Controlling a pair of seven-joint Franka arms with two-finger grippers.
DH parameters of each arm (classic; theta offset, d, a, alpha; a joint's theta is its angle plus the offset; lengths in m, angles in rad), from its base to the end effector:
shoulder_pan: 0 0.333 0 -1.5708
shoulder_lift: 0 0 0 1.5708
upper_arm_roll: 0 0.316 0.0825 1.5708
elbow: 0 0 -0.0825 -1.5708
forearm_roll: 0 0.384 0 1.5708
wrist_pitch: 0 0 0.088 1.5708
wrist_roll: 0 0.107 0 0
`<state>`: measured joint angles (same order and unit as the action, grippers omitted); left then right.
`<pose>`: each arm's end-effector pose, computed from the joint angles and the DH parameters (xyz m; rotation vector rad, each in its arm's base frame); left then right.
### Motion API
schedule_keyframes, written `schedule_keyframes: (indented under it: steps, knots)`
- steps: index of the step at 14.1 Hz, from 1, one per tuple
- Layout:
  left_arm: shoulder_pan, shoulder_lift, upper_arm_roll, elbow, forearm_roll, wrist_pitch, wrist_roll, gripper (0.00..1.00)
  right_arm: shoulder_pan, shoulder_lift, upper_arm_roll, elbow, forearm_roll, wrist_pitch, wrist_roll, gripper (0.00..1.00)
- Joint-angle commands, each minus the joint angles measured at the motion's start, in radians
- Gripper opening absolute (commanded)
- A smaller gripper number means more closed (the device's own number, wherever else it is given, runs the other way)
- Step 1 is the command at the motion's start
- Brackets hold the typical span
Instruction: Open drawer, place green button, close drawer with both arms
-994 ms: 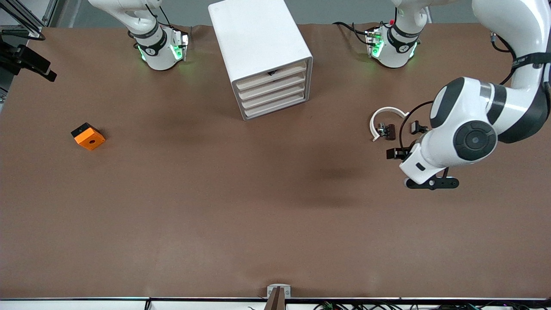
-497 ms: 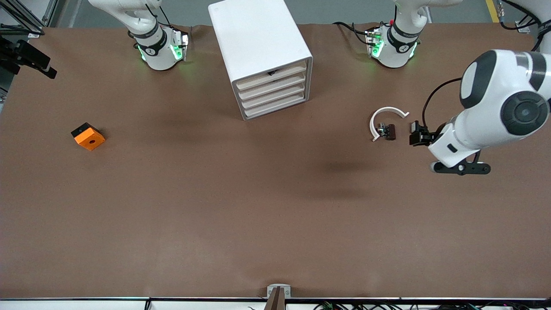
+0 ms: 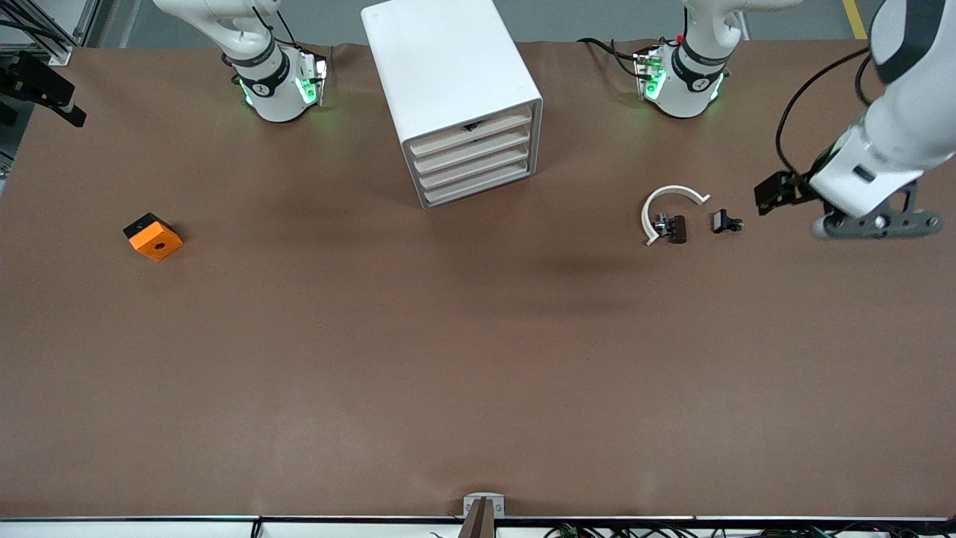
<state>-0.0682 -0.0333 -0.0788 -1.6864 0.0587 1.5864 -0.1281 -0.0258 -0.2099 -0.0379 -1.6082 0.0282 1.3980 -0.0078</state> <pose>0.5371 -0.0739 0.5897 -3.0703 0.0332 0.0887 0.4661 -0.0288 0.6994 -3.1049 0.0780 -0.0013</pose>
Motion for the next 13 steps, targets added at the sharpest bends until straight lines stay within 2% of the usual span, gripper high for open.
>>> schedule_keyframes:
  steps: [1,6,8,13]
  knots:
    - [-0.002,-0.105,0.043,-0.067,-0.016,0.011,0.022,1.0,0.018,0.001,0.001,0.008,0.007,-0.008,-0.006,1.0]
    - [0.002,-0.045,0.043,0.089,-0.025,0.012,0.021,1.0,0.018,0.015,0.0,0.008,0.007,-0.007,-0.001,1.0]
    - [0.002,-0.036,0.045,0.109,-0.062,0.012,0.012,1.0,0.017,0.015,0.0,0.008,0.007,-0.01,0.0,1.0]
    - [0.018,-0.033,0.062,0.103,-0.066,0.009,0.013,1.0,0.011,0.012,-0.007,0.008,0.004,-0.027,0.005,1.0]
